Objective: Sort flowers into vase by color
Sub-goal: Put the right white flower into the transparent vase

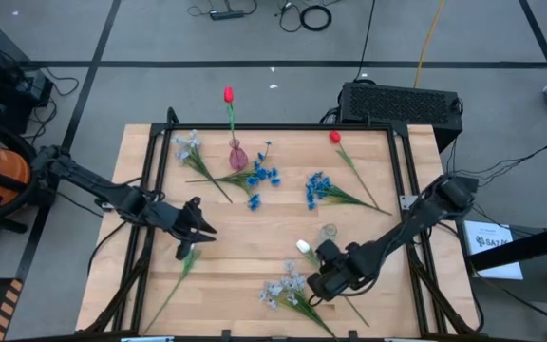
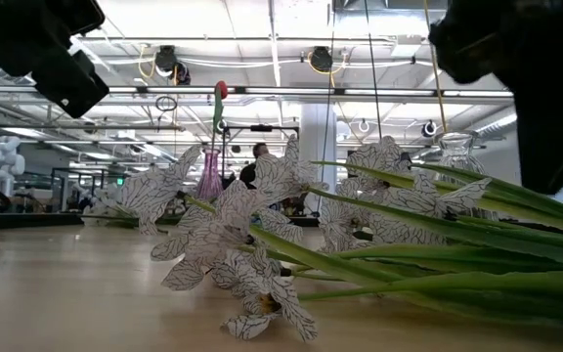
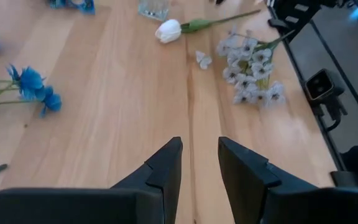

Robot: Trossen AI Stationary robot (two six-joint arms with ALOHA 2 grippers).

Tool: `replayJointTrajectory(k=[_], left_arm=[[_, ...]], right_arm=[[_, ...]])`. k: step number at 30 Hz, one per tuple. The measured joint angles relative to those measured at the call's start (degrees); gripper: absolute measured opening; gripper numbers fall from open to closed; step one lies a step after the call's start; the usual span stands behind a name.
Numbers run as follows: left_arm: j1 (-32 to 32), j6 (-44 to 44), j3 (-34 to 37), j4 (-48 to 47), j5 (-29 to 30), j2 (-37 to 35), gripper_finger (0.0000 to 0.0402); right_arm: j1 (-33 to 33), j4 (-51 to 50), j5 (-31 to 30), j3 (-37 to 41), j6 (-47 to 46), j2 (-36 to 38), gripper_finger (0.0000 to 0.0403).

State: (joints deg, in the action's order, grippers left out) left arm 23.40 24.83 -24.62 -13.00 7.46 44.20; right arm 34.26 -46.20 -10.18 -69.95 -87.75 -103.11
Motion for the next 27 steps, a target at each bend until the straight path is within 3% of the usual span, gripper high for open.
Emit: replayJointTrajectory(k=[7,11,14,17,19,22,27], left_arm=[[0.0,0.2,0.0,-0.5,-1.4,-0.5,0.0111],[0.0,0.2,0.0,-0.5,-1.4,-0.5,0.0111],[0.0,0.2,0.0,-0.5,-1.4,-0.5,0.0111],[0.0,0.2,0.0,-0.6,-1.4,-0.5,0.0111],[0.0,0.3,0.0,-0.5,-1.4,-0.5,0.0111],[0.0,0.3,0.0,-0.3,-1.3,-0.5,0.0111],[0.0,0.3,0.0,0.0,0.1,-0.5,0.0111]], right_arm=[[-0.1,2.3,-0.4,0.0,1.7,-5.1,0.0135],[-0.2,3.4,-0.3,0.0,3.2,-7.9,0.0139],[-0.1,5.4,-0.1,-0.2,4.8,-8.8,0.0102],[0.0,6.6,0.3,-0.2,5.2,-8.6,0.0027],[0.0,6.1,-0.3,0.0,5.0,-7.6,0.0014],[1.0,4.9,-7.1,0.1,4.8,-3.3,0.0008],[4.6,4.2,-30.6,0.0,11.5,7.2,0.0004]])
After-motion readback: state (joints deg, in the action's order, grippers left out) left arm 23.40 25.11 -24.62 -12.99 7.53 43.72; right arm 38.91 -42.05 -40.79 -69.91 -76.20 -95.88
